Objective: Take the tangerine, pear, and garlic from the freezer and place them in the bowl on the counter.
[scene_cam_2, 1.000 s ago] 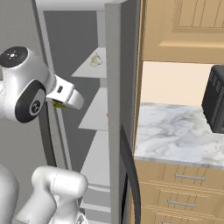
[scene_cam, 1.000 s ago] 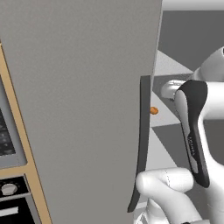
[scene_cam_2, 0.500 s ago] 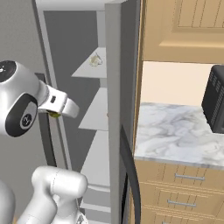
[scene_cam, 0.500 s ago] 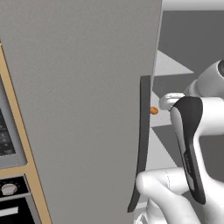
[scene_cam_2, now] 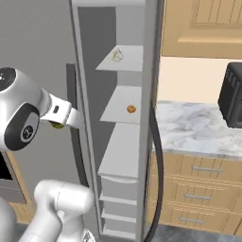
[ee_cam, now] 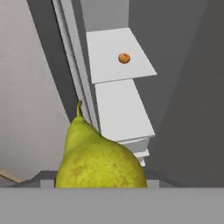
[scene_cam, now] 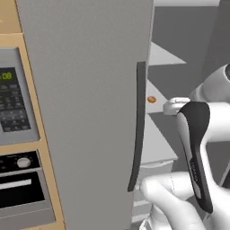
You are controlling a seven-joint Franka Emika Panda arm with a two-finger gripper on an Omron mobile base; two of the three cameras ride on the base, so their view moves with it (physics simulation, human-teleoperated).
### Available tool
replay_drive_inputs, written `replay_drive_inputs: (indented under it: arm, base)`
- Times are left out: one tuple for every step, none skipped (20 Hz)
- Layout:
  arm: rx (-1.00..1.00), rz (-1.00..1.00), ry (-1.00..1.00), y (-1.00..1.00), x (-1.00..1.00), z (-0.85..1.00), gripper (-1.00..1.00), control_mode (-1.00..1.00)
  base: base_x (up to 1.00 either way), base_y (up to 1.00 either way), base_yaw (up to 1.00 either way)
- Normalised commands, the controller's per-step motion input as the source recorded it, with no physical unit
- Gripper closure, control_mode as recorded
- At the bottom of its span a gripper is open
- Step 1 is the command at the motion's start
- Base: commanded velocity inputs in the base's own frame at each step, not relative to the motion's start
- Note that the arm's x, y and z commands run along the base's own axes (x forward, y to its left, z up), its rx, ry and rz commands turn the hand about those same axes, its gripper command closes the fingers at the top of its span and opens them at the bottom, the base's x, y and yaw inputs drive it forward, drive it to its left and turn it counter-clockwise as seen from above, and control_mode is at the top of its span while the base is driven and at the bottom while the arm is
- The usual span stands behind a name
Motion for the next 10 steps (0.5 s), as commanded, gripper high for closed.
replay_drive_inputs:
  arm:
    - [0.0,0.0,0.0,0.0,0.0,0.0,1.0,1.0]
    - [0.0,0.0,0.0,0.0,0.0,0.0,1.0,1.0]
    - [0.0,0.0,0.0,0.0,0.0,0.0,1.0,1.0]
    - [0.0,0.0,0.0,0.0,0.0,0.0,1.0,1.0]
    - [0.0,0.0,0.0,0.0,0.0,0.0,1.0,1.0]
    - [0.0,0.0,0.0,0.0,0.0,0.0,1.0,1.0]
    - [0.0,0.0,0.0,0.0,0.0,0.0,1.0,1.0]
    - [0.0,0.0,0.0,0.0,0.0,0.0,1.0,1.0]
    - [0.0,0.0,0.0,0.0,0.0,0.0,1.0,1.0]
    - [0.0,0.0,0.0,0.0,0.0,0.0,1.0,1.0]
  base:
    - [-1.0,1.0,0.03]
    - [-1.0,1.0,0.03]
    - [-1.0,0.96,0.02]
    - [-1.0,0.73,0.0]
    - [-1.0,0.24,0.0]
    - [-1.0,0.0,0.0]
    - [-1.0,-0.22,0.0]
    - [-1.0,-0.55,0.0]
    - [-1.0,-0.84,0.0]
    - [-0.41,-1.0,0.0]
